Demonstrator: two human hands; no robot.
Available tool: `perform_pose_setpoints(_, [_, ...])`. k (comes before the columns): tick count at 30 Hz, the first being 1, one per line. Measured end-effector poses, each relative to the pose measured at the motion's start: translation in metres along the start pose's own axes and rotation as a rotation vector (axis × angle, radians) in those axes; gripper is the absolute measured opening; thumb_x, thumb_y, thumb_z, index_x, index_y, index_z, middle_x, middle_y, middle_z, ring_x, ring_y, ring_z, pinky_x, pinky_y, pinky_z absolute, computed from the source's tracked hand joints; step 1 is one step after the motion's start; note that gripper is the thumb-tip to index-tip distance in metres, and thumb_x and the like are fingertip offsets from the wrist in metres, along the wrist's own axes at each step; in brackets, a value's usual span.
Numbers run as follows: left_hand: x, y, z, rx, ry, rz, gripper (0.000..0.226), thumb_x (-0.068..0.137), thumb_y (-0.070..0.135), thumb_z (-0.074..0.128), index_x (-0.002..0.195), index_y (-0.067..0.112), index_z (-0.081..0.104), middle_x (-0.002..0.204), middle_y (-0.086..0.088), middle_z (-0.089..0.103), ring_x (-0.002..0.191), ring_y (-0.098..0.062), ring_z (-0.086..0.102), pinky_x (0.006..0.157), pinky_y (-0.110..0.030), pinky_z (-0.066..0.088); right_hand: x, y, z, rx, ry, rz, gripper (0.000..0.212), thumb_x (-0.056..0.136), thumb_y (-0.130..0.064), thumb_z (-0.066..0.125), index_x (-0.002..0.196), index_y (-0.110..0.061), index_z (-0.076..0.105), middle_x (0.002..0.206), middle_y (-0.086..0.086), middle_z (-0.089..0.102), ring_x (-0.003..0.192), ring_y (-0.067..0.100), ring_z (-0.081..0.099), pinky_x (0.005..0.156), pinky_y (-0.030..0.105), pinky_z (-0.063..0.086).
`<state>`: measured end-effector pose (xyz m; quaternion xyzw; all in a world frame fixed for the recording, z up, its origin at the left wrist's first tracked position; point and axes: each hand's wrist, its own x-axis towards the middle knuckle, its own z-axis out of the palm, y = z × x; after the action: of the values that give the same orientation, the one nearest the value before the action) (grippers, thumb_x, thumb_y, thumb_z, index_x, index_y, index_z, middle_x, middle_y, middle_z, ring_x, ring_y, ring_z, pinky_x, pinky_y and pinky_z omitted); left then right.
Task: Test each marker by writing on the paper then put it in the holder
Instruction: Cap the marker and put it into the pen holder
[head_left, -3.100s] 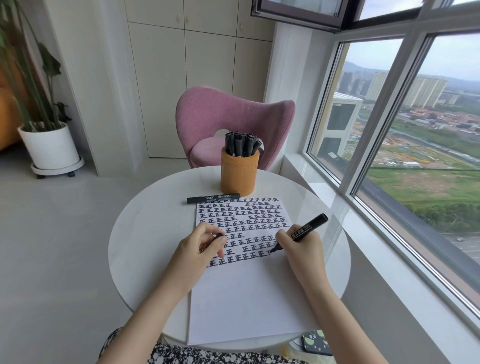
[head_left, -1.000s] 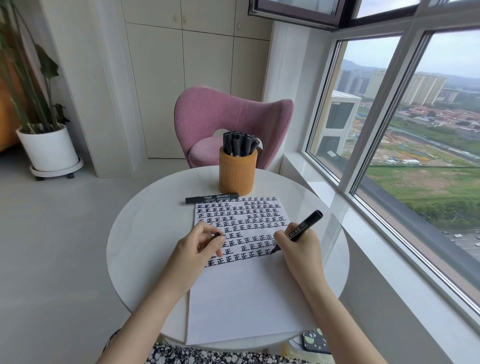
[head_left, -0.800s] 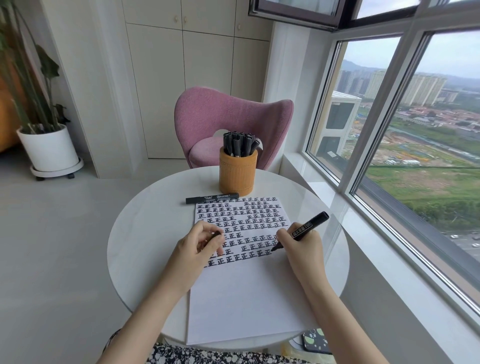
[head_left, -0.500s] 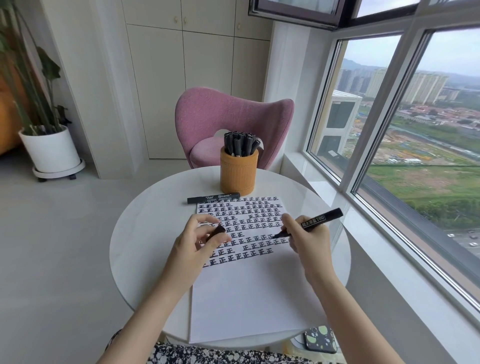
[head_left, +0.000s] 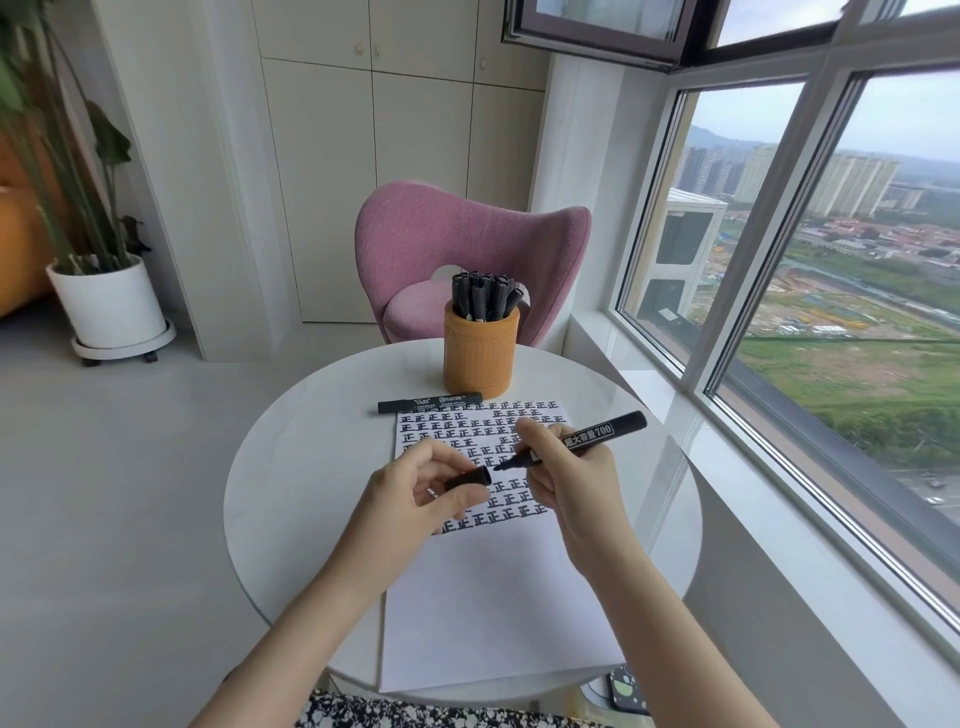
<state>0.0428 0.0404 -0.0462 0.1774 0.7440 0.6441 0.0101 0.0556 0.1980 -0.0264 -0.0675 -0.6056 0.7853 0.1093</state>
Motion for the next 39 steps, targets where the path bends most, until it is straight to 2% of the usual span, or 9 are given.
perform_pose_setpoints(7, [-0.003, 0.008, 0.007, -0.035, 0.012, 0.004, 0.022, 0.074, 0.015, 0.076, 0.088, 0.011, 0.059, 0.077, -0.003, 0.071, 0.057, -0.010, 0.057, 0.051, -0.017, 0.042, -0.005, -0.002, 0.002, 0.004, -0.003, -0.018, 0.037, 0.090, -0.009, 0.062, 0.060, -0.013, 0.039, 0.044, -0.006, 0.026, 0.040, 0.009, 0.018, 0.041, 0.018, 0.018])
perform_pose_setpoints(18, [-0.006, 0.013, 0.011, -0.021, 0.032, 0.002, 0.021, 0.074, 0.012, 0.076, 0.087, 0.009, 0.060, 0.076, -0.002, 0.071, 0.056, -0.010, 0.058, 0.053, -0.011, 0.042, -0.009, -0.001, 0.006, -0.067, -0.067, -0.048, 0.028, 0.088, -0.007, 0.063, 0.066, -0.007, 0.046, 0.043, -0.005, 0.028, 0.040, 0.010, 0.020, 0.040, 0.017, 0.022])
perform_pose_setpoints(23, [-0.007, 0.012, 0.011, -0.013, 0.066, 0.021, 0.019, 0.075, 0.011, 0.075, 0.084, 0.012, 0.059, 0.077, -0.005, 0.071, 0.056, -0.011, 0.059, 0.054, -0.013, 0.044, -0.011, -0.001, 0.006, -0.098, -0.120, -0.072, 0.036, 0.085, -0.019, 0.071, 0.062, -0.014, 0.044, 0.046, -0.003, 0.027, 0.043, 0.013, 0.020, 0.043, 0.020, 0.021])
perform_pose_setpoints(27, [-0.006, 0.011, 0.008, 0.006, 0.101, 0.036, 0.017, 0.075, 0.011, 0.075, 0.082, 0.013, 0.060, 0.077, -0.006, 0.072, 0.057, -0.013, 0.061, 0.058, -0.017, 0.048, -0.014, -0.001, 0.004, -0.130, -0.115, -0.080, 0.050, 0.086, -0.038, 0.065, 0.052, -0.007, 0.046, 0.046, 0.008, 0.042, 0.047, 0.019, 0.032, 0.050, 0.025, 0.029])
perform_pose_setpoints(29, [-0.007, 0.012, 0.007, 0.010, 0.119, 0.042, 0.016, 0.075, 0.011, 0.076, 0.081, 0.012, 0.060, 0.077, -0.004, 0.072, 0.056, -0.013, 0.060, 0.059, -0.018, 0.049, -0.015, -0.003, 0.004, -0.153, -0.094, -0.091, 0.050, 0.089, -0.033, 0.064, 0.054, -0.004, 0.044, 0.047, 0.011, 0.040, 0.047, 0.019, 0.032, 0.048, 0.023, 0.029])
perform_pose_setpoints(32, [-0.009, 0.011, 0.008, 0.011, 0.103, 0.049, 0.016, 0.074, 0.010, 0.076, 0.079, 0.012, 0.061, 0.076, -0.005, 0.071, 0.058, -0.017, 0.058, 0.060, -0.021, 0.050, -0.016, -0.001, 0.006, -0.171, -0.042, -0.125, 0.049, 0.090, -0.016, 0.064, 0.052, -0.013, 0.033, 0.046, 0.001, 0.026, 0.045, 0.016, 0.021, 0.045, 0.022, 0.021])
perform_pose_setpoints(36, [-0.012, 0.010, 0.012, -0.009, 0.108, 0.036, 0.015, 0.074, 0.010, 0.076, 0.078, 0.010, 0.062, 0.072, -0.007, 0.069, 0.056, -0.014, 0.054, 0.062, -0.029, 0.049, -0.014, 0.004, 0.011, -0.094, 0.000, -0.125, 0.048, 0.091, -0.002, 0.055, 0.052, -0.018, 0.033, 0.045, -0.005, 0.024, 0.043, 0.012, 0.018, 0.043, 0.021, 0.020])
perform_pose_setpoints(39, [-0.014, 0.010, 0.016, -0.025, 0.142, 0.040, 0.014, 0.074, 0.007, 0.076, 0.077, 0.008, 0.063, 0.068, -0.002, 0.070, 0.055, -0.009, 0.054, 0.060, -0.023, 0.048, -0.014, 0.007, 0.014, -0.045, 0.016, -0.107, 0.048, 0.089, 0.004, 0.050, 0.053, -0.019, 0.029, 0.046, -0.005, 0.022, 0.041, 0.012, 0.017, 0.040, 0.019, 0.021])
